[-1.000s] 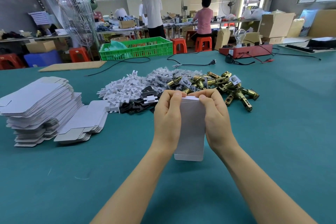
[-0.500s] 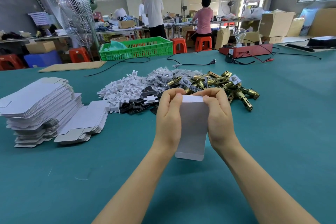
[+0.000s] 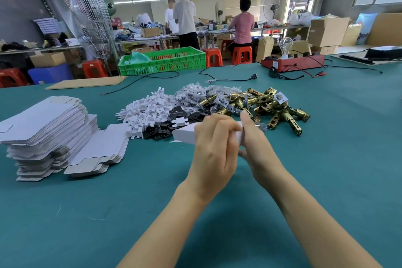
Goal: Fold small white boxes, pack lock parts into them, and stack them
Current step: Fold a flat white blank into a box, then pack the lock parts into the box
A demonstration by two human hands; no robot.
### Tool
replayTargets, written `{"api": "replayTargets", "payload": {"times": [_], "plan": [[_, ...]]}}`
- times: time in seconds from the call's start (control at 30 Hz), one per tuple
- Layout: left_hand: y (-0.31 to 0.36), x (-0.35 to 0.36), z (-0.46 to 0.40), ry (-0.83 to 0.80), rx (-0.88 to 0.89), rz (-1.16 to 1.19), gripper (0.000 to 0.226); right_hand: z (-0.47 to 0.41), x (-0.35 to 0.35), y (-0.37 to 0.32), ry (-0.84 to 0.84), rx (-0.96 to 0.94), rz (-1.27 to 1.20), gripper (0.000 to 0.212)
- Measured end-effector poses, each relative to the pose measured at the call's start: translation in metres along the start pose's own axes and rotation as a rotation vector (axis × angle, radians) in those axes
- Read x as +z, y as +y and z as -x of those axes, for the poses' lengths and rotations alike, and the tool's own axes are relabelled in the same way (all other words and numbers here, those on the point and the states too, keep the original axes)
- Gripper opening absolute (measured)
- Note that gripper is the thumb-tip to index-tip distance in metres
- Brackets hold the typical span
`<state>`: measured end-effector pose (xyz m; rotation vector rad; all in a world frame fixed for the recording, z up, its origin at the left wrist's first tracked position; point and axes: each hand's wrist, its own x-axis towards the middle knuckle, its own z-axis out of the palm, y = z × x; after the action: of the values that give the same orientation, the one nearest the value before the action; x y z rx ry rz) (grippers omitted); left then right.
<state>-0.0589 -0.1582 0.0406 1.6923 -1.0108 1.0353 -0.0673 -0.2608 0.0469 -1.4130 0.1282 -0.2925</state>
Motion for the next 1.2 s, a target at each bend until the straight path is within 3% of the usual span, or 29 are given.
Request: {"api": "replayTargets", "payload": {"times": [0.1, 0.2, 0.27, 0.33, 0.4, 0.47, 0.53, 0.6, 0.87, 1.0, 1.03, 1.13, 1.2], "plan": [[-0.014, 0.003, 0.017, -0.086, 0.049, -0.009, 0.015, 0.0, -0.005, 0.005, -0.181, 0.192, -0.129, 0.046], [-0.027, 0.007, 0.035, -0.097, -0.023, -0.072, 0.024, -0.006, -0.007, 0.013, -0.133, 0.192, -0.239, 0.02], [-0.032, 0.008, 0.038, -0.032, -0.249, -0.131, 0.04, -0.008, -0.01, 0.014, -0.105, 0.191, -0.382, 0.012], [-0.035, 0.005, 0.036, 0.004, -0.573, 0.027, 0.054, -0.009, -0.013, 0.018, -0.142, 0.208, -0.469, 0.017], [-0.041, -0.001, 0.032, 0.0, -0.85, 0.362, 0.04, -0.009, -0.013, 0.027, -0.174, 0.197, -0.353, 0.021], [-0.05, -0.006, 0.033, -0.035, -0.965, 0.516, 0.021, -0.011, -0.012, 0.039, -0.155, 0.112, -0.085, 0.019], [-0.057, -0.009, 0.035, -0.072, -0.957, 0.508, 0.021, -0.013, -0.012, 0.047, -0.119, 0.014, 0.155, 0.02], [-0.061, -0.01, 0.037, -0.079, -0.952, 0.523, 0.028, -0.015, -0.013, 0.052, -0.109, -0.049, 0.238, 0.021], [-0.07, -0.015, 0.039, -0.059, -1.022, 0.601, 0.055, -0.017, -0.013, 0.059, -0.313, -0.116, 0.3, 0.036], [-0.069, -0.017, 0.04, -0.042, -1.026, 0.555, 0.044, -0.02, -0.018, 0.06, -0.348, -0.073, 0.224, 0.025], [-0.07, -0.018, 0.04, -0.01, -1.024, 0.536, 0.041, -0.021, -0.02, 0.06, -0.331, -0.063, 0.179, 0.021], [-0.075, -0.032, 0.038, 0.156, -1.038, 0.477, 0.032, -0.028, -0.026, 0.06, -0.021, 0.039, -0.033, 0.051], [-0.08, -0.044, 0.04, 0.218, -1.03, 0.413, 0.03, -0.034, -0.028, 0.061, 0.182, 0.131, -0.237, 0.046]]}}
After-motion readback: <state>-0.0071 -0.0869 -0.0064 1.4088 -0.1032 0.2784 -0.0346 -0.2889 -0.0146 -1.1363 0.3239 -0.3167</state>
